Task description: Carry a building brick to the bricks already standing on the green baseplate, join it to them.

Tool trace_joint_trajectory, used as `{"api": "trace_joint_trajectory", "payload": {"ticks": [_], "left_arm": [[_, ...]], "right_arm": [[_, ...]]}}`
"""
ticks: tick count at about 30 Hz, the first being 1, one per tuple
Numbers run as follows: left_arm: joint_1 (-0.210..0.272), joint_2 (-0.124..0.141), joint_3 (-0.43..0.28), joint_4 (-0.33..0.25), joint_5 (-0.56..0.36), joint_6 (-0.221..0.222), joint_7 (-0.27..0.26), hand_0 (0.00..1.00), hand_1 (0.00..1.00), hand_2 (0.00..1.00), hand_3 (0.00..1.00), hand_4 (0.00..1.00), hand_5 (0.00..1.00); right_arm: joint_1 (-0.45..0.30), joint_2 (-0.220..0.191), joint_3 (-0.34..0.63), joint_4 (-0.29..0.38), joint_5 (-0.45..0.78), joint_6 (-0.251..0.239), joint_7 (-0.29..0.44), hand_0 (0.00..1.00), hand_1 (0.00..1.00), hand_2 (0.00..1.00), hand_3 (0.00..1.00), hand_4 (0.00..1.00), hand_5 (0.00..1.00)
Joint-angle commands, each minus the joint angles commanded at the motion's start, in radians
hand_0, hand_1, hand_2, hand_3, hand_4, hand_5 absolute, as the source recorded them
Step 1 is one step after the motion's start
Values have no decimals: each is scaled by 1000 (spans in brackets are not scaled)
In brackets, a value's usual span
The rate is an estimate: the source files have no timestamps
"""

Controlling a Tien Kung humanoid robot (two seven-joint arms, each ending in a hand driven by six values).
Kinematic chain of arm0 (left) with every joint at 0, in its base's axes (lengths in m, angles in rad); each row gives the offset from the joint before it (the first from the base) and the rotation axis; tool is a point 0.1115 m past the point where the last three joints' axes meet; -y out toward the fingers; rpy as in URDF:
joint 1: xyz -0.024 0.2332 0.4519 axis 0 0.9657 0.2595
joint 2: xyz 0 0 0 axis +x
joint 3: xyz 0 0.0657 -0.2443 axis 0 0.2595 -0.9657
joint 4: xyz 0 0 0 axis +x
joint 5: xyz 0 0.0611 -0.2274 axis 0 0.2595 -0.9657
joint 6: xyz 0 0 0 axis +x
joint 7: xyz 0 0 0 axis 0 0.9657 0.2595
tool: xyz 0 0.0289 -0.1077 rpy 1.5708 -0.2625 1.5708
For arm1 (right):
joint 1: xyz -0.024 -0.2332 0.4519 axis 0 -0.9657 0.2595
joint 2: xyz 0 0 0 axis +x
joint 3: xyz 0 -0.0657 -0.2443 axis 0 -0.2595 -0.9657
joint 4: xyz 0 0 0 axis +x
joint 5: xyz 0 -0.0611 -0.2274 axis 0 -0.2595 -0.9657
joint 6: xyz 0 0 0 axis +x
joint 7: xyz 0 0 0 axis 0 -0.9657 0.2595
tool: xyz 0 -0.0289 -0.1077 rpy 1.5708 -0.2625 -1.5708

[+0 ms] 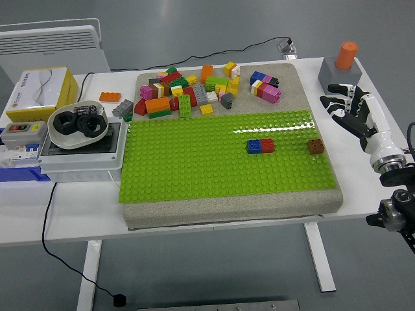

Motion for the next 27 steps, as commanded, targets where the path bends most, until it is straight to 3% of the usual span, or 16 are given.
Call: {"api": "trace_joint_trajectory", "payload": {"ticks": [8, 16, 27], "left_arm": [[16, 0, -1, 0, 31, -11, 10, 771, 770, 806, 841, 926, 832], [18, 7, 53, 0, 0, -16, 12, 776, 787, 803, 838, 903, 795], [30, 5, 65, 0, -39, -12, 14, 776, 781, 815, 831, 900, 774]], "right_arm": [[-39, 13, 9, -18, 154, 0, 19, 690, 666, 663, 665, 815, 305], [-45, 29, 10, -29, 161, -12, 10, 686, 660, 647, 673, 825, 282], [-41, 29, -13, -36, 184, -19, -3, 684, 658, 642, 670, 825, 274]]}}
